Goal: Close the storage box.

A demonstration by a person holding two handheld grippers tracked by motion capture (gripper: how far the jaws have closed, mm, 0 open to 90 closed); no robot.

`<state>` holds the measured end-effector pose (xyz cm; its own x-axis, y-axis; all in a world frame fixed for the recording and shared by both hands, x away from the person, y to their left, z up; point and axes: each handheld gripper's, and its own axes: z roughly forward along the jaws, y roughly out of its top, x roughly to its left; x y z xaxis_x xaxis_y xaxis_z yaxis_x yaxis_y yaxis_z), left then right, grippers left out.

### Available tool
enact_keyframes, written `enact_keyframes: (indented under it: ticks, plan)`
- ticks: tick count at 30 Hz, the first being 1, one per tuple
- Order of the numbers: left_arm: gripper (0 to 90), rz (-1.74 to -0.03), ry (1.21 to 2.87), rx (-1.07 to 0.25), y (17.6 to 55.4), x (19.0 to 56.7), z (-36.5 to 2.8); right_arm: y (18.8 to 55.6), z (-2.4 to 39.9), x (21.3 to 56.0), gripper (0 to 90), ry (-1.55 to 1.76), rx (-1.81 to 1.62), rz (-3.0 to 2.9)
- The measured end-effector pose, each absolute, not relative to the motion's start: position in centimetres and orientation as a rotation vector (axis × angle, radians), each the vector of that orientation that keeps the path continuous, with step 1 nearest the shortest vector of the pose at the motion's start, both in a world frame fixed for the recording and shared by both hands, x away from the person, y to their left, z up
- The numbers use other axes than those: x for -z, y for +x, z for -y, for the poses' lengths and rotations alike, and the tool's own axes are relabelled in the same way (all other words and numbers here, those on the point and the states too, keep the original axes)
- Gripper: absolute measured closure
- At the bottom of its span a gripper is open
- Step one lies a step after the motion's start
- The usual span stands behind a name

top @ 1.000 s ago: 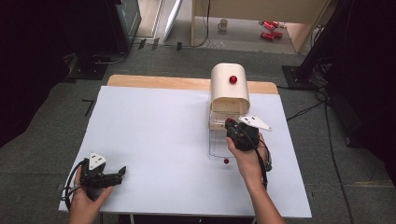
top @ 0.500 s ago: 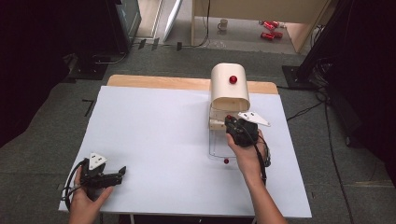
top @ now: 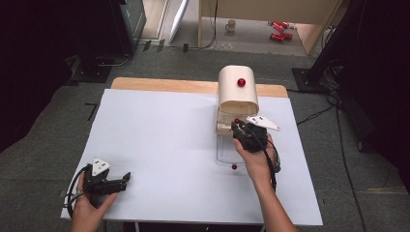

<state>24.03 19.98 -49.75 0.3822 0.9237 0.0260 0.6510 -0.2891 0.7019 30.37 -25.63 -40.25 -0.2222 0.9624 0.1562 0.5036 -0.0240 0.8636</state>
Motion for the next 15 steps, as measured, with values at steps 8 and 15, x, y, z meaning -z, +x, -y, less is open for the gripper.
enact_keyframes:
  ticks: [8,15]
  plan:
    - [6.8,-1.348,2.041,-0.584,24.0,49.7,-20.0,28.5,25.5,40.6,47.7,1.462,-1.154,-1.810]
    - [6.8,-1.347,2.043,-0.584,24.0,49.7,-20.0,26.3,25.9,41.5,40.3,1.465,-1.145,-1.838]
